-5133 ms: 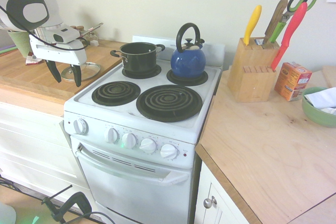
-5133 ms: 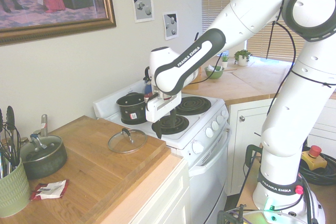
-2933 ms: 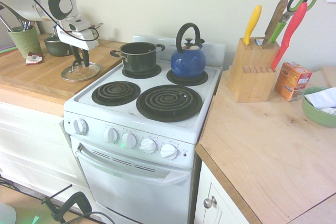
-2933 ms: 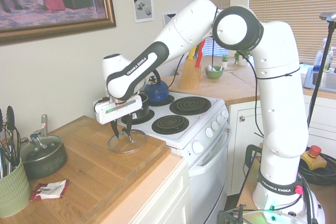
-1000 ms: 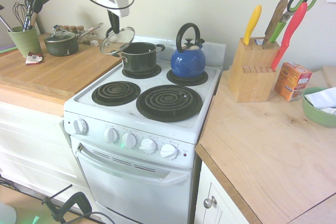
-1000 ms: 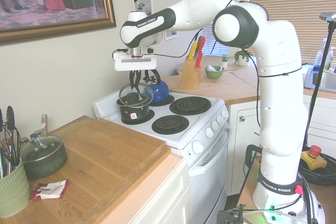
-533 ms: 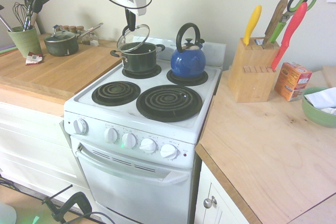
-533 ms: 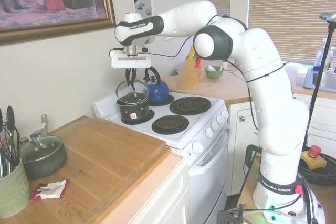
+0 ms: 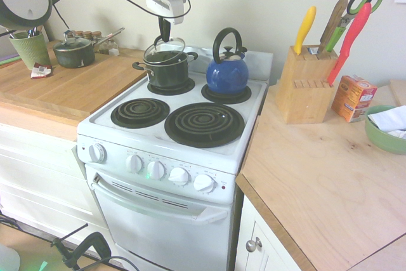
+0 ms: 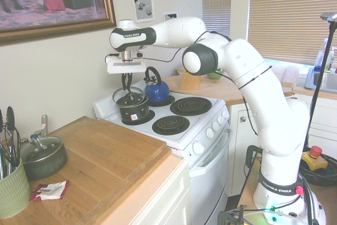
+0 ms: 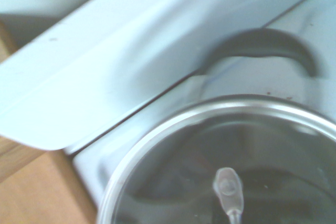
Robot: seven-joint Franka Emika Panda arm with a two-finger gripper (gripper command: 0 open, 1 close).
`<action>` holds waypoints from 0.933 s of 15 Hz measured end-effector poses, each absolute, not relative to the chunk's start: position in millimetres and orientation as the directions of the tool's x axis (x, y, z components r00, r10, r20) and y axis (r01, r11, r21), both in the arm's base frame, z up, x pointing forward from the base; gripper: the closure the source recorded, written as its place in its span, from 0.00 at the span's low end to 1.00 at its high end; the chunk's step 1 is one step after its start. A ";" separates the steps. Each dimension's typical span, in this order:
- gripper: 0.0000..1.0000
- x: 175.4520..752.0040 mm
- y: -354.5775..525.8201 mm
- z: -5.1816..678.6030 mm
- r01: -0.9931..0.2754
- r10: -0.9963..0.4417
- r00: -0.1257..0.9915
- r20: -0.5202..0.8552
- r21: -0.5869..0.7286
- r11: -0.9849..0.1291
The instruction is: Cover the lid of the pot
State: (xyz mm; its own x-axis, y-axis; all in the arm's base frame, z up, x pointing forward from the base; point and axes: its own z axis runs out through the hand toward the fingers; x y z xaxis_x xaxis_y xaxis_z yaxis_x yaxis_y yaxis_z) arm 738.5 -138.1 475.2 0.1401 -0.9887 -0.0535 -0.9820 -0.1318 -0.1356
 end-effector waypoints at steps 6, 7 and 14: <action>1.00 740.8 -138.4 453.9 -0.985 -0.988 0.139 -0.062 -0.109 -0.132; 1.00 740.8 -138.5 453.7 -0.985 -0.988 0.139 -0.062 -0.110 -0.132; 0.00 730.6 -131.8 456.6 -0.976 -0.983 0.183 -0.030 -0.127 -0.178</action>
